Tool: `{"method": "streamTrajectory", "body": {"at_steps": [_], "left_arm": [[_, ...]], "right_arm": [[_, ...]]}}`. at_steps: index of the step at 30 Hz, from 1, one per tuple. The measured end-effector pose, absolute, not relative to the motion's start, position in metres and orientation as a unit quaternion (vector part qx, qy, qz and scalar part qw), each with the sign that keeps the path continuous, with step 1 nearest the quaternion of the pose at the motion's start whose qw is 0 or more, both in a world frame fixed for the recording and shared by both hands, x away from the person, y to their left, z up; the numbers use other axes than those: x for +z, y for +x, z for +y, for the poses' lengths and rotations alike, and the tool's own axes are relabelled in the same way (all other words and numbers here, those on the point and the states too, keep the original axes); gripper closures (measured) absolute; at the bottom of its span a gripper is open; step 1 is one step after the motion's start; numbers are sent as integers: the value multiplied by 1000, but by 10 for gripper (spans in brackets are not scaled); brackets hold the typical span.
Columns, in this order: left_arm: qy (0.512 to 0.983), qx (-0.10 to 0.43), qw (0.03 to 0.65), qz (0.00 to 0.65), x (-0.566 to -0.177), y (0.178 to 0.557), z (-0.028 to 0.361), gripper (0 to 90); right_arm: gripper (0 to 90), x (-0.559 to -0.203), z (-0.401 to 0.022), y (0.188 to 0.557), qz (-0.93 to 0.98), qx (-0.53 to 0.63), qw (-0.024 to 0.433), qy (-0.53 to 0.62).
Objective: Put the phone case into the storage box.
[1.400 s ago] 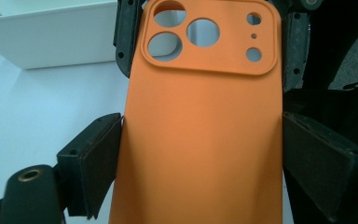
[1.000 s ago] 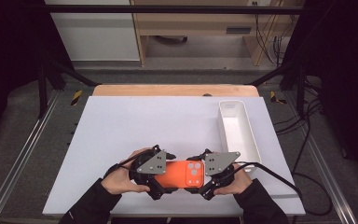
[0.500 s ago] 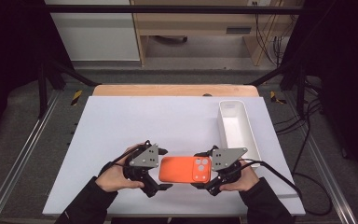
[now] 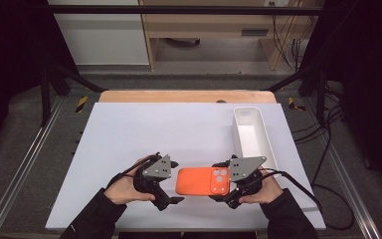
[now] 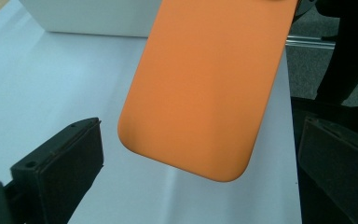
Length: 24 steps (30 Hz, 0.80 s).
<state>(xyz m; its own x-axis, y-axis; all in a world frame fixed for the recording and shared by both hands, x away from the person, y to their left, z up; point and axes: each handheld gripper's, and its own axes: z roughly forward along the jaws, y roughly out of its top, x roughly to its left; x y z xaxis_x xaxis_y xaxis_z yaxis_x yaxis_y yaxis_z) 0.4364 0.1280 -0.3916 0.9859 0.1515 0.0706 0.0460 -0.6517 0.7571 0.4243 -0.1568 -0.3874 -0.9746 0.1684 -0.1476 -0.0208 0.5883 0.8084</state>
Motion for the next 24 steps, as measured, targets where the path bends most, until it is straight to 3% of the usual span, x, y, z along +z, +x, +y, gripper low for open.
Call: {"method": "streamTrajectory", "body": {"at_steps": [24], "left_arm": [[931,42,362,33,-411,435,110,0]], "right_arm": [[165,-394,-151,424,913,399,74,48]]}}
